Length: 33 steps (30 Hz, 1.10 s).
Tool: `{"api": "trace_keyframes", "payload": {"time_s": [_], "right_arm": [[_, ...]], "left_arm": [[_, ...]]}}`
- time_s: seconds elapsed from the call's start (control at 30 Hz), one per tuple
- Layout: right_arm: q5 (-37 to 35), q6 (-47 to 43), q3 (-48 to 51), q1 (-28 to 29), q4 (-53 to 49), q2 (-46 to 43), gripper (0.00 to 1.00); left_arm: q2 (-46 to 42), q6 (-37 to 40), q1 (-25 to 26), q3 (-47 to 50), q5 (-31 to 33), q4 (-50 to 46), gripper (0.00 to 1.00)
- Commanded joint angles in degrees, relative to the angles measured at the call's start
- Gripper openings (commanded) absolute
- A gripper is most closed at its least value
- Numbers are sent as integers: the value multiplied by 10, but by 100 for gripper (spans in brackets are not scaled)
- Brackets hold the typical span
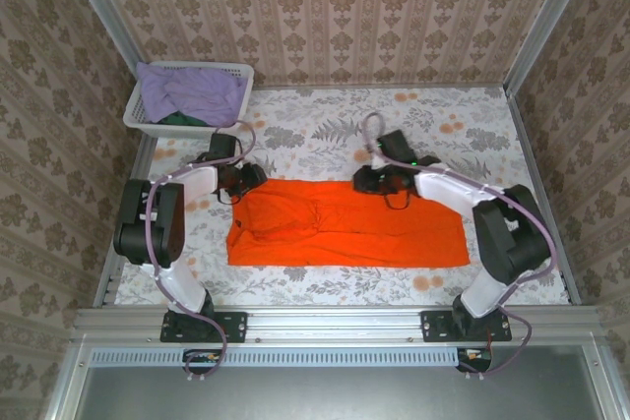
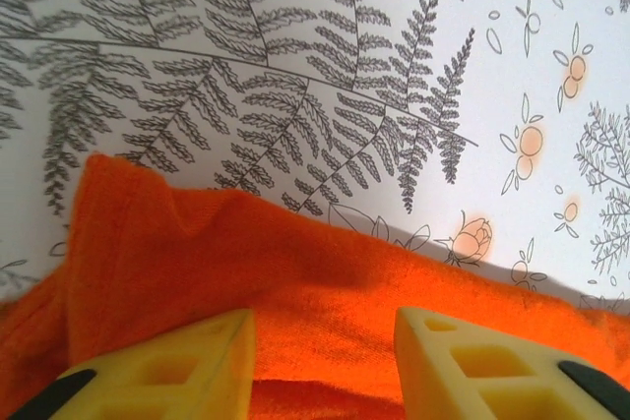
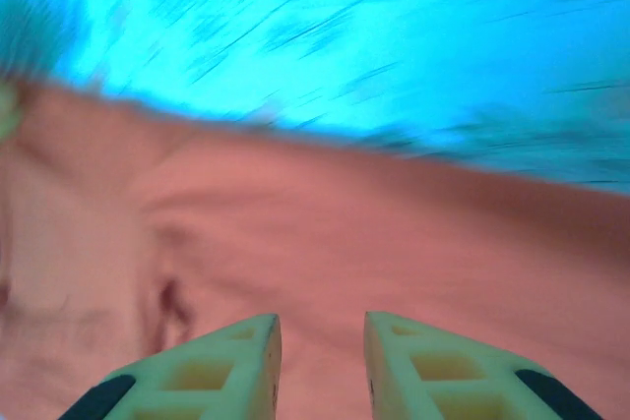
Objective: Fold and stack the t-shirts
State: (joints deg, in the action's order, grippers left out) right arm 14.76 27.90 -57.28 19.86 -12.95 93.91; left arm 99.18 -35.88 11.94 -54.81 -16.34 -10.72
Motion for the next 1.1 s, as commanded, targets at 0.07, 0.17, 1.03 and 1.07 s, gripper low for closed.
{"api": "trace_keyframes", "payload": {"time_s": [0.07, 0.17, 1.03, 1.07], "right_arm": [[-56, 119, 101, -128, 32, -45, 36], [-63, 138, 130, -167, 52, -50, 40], [-109, 280, 264, -288, 55, -160, 53], [-113, 288, 273, -292, 57, -167, 54]], "left_arm": [[-64, 32, 46, -21, 99, -48, 46], [-68, 37, 86, -55, 177, -99, 46], [318, -39, 192, -404, 215, -200, 35], [340, -31, 192, -441, 216, -214, 36]]}}
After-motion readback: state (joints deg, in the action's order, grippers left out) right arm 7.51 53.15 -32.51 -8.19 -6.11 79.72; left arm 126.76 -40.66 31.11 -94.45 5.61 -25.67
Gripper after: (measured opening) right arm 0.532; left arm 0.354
